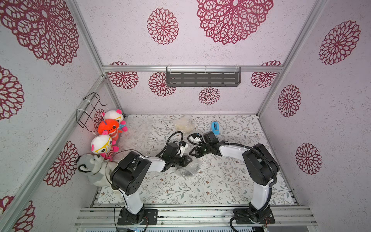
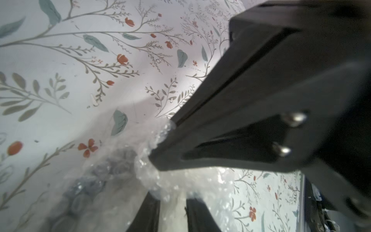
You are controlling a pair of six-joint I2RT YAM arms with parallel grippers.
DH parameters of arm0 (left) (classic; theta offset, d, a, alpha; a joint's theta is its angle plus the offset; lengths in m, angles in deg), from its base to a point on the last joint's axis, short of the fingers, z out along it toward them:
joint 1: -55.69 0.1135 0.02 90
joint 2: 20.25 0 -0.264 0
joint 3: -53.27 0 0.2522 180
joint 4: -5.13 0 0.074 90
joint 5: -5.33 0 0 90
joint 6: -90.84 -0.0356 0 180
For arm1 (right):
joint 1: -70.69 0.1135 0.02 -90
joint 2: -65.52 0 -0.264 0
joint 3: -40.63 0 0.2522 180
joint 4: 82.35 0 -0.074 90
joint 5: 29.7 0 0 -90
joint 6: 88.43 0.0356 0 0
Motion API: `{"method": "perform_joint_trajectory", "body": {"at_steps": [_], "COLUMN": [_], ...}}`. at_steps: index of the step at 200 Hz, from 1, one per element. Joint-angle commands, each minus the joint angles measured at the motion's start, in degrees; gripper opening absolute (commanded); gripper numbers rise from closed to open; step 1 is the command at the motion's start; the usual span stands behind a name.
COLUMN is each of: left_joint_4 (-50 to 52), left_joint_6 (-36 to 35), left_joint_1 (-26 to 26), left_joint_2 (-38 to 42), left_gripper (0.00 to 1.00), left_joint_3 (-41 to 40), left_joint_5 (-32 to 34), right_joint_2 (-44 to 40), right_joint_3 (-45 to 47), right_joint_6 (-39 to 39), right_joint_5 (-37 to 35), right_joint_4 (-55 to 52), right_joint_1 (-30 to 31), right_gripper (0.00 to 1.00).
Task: Wrap dinner plates in bubble wrap
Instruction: Wrap the plate in the bubble wrap.
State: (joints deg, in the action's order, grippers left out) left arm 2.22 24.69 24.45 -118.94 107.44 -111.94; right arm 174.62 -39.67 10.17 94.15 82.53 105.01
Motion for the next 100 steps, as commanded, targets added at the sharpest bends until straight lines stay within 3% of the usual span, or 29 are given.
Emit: {"method": "perform_joint_trajectory", "body": {"at_steps": [1, 37, 63, 100], "left_joint_4": [9.0, 9.0, 9.6, 5.4], "left_joint_6": [2.6, 8.4, 12.1, 17.7], "left_joint_1": [-0.7, -1.1, -1.5, -1.5], "left_joint_2": [6.8, 12.4, 8.5, 3.4], "left_gripper": [0.33, 0.23, 0.03, 0.0], "left_joint_3": [-2.3, -9.6, -9.8, -9.2], "left_joint_5": [1.2, 4.4, 9.7, 12.2], "right_joint_2": [-4.5, -6.4, -8.0, -14.2], "right_joint_3": [-1.2, -1.1, -0.4, 2.7], "right_joint_6": [-7.2, -12.0, -16.6, -39.0], "right_joint_5": [2.2, 2.1, 6.2, 0.3], "right_joint_4": [-3.9, -4.2, -2.4, -7.7], "right_joint_1": [0.4, 0.4, 1.1, 6.6], "right_gripper": [0.0, 0.0, 0.0, 0.0]}}
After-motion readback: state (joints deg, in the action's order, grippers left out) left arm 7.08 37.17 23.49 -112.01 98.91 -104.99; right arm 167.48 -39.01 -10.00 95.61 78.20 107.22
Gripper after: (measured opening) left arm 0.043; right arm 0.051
